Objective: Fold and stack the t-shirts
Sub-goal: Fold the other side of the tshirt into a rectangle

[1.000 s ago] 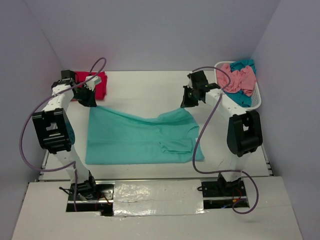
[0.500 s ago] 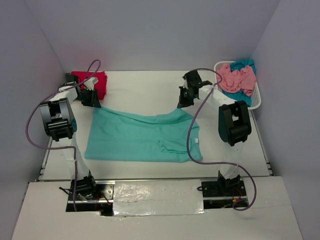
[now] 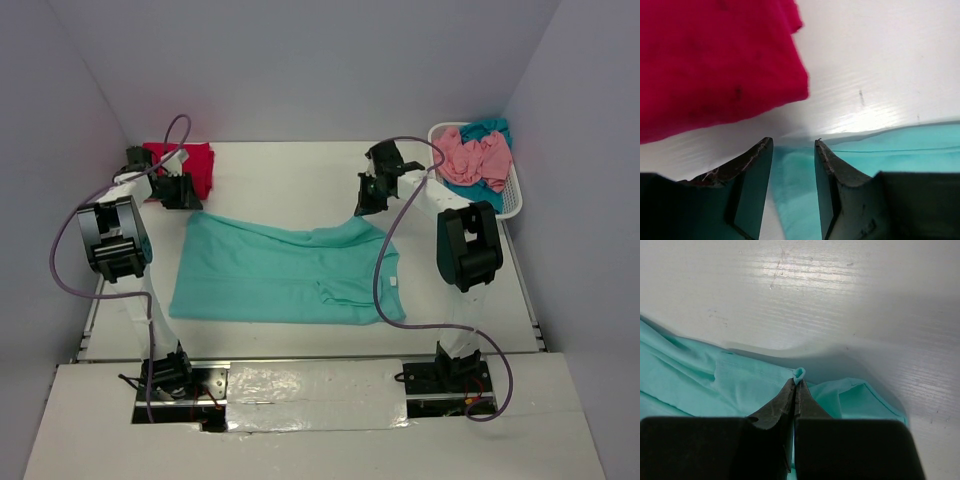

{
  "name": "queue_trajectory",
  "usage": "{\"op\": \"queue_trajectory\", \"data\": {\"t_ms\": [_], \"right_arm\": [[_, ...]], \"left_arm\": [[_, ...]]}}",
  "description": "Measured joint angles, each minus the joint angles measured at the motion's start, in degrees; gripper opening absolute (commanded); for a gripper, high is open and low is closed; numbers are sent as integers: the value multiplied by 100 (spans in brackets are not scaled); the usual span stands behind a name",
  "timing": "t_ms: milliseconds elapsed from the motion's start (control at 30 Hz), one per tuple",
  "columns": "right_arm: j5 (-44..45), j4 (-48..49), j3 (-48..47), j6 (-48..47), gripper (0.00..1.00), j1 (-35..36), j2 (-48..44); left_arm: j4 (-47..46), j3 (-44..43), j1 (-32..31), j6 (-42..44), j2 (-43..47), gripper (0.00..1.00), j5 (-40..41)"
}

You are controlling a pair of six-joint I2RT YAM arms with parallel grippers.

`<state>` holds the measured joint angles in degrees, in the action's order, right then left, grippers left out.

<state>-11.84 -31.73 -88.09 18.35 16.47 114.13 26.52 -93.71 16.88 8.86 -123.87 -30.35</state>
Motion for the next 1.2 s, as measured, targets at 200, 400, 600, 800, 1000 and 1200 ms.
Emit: {"op": "queue_trajectory", "data": {"t_ms": [200, 400, 600, 800, 1000, 1200], "right_arm": [[0, 0, 0, 0, 0, 0, 0], [0, 0, 0, 0, 0, 0, 0], [0, -2, 2, 0, 0, 0, -4], [-2, 0, 35, -2, 0, 0, -111], [-7, 0, 42, -4, 0, 0, -184], [-9, 0, 48, -7, 0, 0, -186]], "left_arm": [[256, 11, -212, 122, -2, 50, 37], [262, 15, -286, 197, -98, 1, 262], [271, -15, -284, 387, -136, 0, 197], [256, 223, -280, 496, 70, 54, 302], [249, 199, -278, 444, 219, 74, 782], [415, 164, -280, 446, 214, 68, 1067]]}}
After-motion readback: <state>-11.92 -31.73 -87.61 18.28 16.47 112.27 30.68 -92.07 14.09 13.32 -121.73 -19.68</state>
